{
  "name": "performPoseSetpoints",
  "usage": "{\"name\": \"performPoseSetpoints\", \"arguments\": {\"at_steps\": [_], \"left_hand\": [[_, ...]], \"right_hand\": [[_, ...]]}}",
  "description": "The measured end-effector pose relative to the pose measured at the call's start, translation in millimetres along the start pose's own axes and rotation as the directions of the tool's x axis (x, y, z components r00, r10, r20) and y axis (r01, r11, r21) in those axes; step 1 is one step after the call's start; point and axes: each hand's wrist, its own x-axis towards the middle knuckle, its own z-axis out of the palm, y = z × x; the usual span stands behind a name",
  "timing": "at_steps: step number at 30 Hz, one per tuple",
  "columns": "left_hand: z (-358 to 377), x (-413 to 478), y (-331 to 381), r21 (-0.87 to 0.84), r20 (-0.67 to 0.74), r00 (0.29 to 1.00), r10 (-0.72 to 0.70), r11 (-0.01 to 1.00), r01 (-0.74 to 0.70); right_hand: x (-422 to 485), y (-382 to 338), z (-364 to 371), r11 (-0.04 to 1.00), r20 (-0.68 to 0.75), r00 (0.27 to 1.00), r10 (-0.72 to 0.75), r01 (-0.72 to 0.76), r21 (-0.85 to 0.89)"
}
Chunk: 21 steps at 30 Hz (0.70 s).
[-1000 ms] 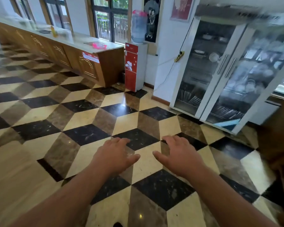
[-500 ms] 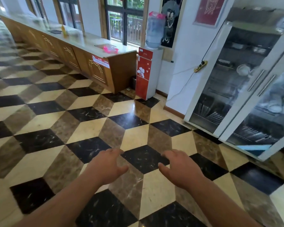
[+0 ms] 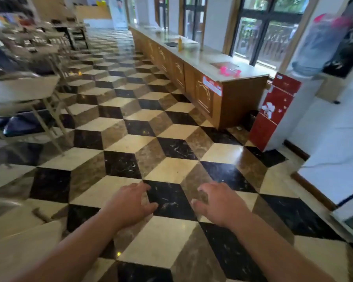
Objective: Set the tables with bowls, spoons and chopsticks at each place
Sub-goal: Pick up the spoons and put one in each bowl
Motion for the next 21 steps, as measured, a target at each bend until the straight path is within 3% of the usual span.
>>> {"name": "performPoseSetpoints", "arguments": {"at_steps": [3, 8, 13, 21], "left_hand": [[-27.6, 27.1, -33.7, -0.052, -0.036, 0.991, -0.128, 0.991, 0.126], [-47.8, 59.0, -105.6, -0.206, -0.045, 0.915, -0.402, 0.899, 0.385], [-60.0, 105.1, -199.6, -0.312, -0.056, 0.845, -0.532, 0.813, 0.491], [-103.4, 204.0, -352.1, -0.483, 0.001, 0.766, -0.643, 0.67, 0.564]], "right_hand": [[80.5, -31.3, -14.8, 0.992, 0.032, 0.992, -0.123, 0.124, -0.03], [182.2, -122.7, -19.4, 0.924, 0.128, 0.926, -0.355, 0.369, -0.103], [279.4, -219.6, -1.9, 0.849, 0.194, 0.852, -0.486, 0.513, -0.128], [429.7, -370.3, 5.4, 0.787, 0.301, 0.787, -0.538, 0.597, -0.153]]}}
